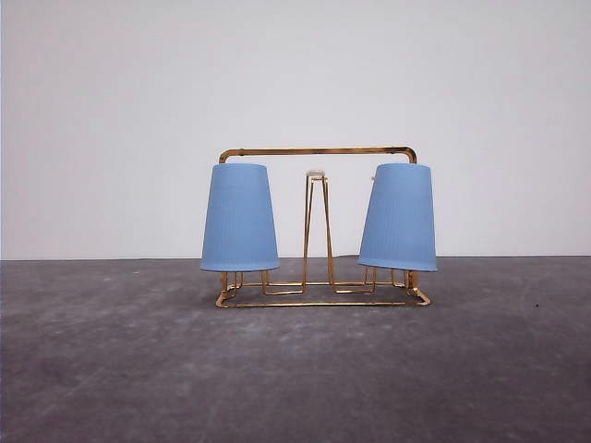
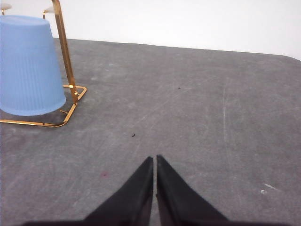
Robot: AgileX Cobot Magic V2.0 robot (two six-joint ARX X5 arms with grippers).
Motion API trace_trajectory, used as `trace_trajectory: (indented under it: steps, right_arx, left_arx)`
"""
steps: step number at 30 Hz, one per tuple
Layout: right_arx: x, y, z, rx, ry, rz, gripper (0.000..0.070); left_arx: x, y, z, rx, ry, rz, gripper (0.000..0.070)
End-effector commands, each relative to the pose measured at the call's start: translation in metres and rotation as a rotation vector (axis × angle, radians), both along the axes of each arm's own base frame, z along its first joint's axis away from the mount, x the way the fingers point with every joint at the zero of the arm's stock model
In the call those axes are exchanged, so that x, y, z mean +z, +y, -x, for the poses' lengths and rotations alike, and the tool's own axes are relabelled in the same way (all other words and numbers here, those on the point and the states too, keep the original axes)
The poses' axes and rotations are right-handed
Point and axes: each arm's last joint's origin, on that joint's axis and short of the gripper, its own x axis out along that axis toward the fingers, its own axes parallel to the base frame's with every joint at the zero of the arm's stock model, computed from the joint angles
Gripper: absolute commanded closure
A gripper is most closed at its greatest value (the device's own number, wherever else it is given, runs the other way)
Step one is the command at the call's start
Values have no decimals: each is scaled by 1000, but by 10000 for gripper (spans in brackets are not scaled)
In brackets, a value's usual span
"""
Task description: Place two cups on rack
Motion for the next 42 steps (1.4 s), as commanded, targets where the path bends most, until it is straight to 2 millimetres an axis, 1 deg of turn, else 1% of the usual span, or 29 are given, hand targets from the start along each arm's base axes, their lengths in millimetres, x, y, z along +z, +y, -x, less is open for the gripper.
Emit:
trace_trajectory:
  steps: [1, 42]
  right_arx:
    - [0, 0, 0, 1, -11, 7, 693]
    - [0, 0, 0, 1, -11, 7, 692]
  left_arx:
    - [-5, 0, -1, -1, 15, 9, 683]
    - [-5, 0, -1, -1, 15, 9, 683]
